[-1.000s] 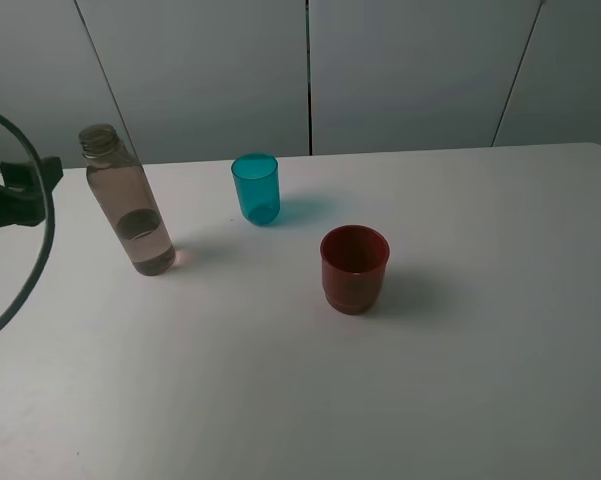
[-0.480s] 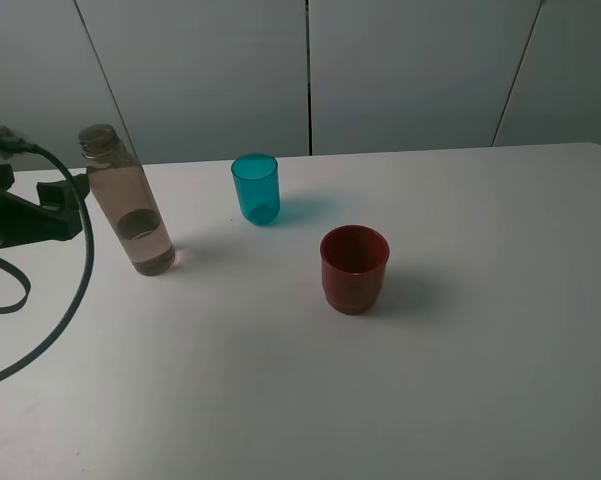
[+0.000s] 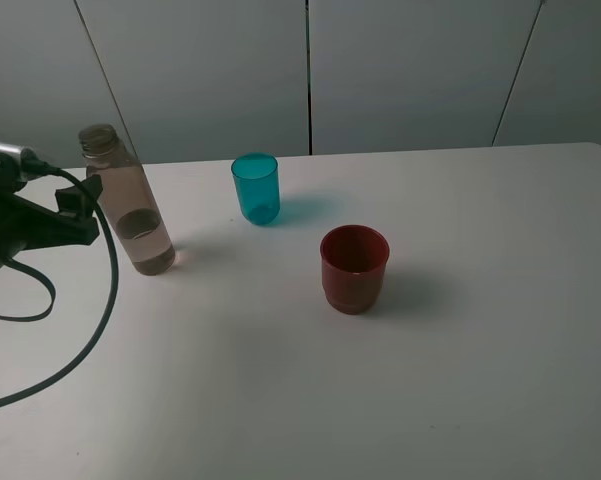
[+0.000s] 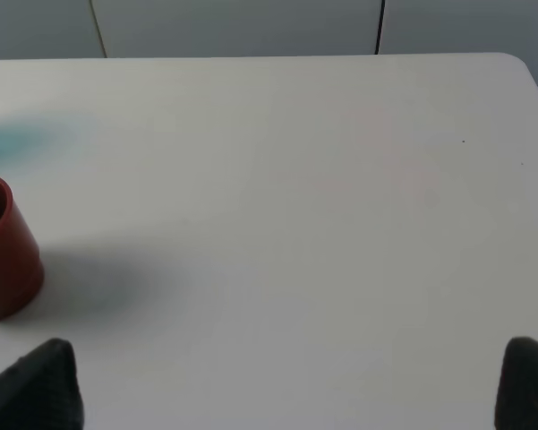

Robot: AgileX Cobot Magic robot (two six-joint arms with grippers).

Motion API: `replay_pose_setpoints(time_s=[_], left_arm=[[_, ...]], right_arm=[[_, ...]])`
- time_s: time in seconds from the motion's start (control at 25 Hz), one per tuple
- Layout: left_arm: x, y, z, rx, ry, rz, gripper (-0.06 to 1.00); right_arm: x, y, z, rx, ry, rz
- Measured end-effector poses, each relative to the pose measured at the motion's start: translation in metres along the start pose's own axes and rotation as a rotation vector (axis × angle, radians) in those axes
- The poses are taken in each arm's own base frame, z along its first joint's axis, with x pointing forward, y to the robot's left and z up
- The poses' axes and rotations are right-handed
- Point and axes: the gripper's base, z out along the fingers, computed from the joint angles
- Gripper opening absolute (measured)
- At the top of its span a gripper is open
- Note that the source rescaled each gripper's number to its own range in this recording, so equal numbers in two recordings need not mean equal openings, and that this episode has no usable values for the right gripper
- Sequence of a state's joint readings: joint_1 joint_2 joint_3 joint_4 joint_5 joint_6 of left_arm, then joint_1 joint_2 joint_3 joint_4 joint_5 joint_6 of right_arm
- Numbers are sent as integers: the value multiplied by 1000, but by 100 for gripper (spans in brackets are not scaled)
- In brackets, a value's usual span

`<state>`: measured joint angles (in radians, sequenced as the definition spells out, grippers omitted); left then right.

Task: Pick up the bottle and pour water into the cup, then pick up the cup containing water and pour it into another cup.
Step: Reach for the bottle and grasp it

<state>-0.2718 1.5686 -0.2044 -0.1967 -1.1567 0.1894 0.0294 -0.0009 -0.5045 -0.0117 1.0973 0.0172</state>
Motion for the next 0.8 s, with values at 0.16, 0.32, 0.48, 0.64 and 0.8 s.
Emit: replay_pose_setpoints(time_s=[0.16,0.32,0.48,0.64,0.8], left_arm=[[14,-6,5,38,35,-25,94],[22,-9,12,50,63,-31,94],[24,-12,24,56,66,-32,94],[25,-14,36,59,57,-33,94],[30,-19,50,73,59,-28,94]], right_arm=[[0,0,0,0,0,9],[0,0,0,0,0,14],[0,0,0,0,0,16],[0,0,0,0,0,16],[0,0,0,0,0,16]])
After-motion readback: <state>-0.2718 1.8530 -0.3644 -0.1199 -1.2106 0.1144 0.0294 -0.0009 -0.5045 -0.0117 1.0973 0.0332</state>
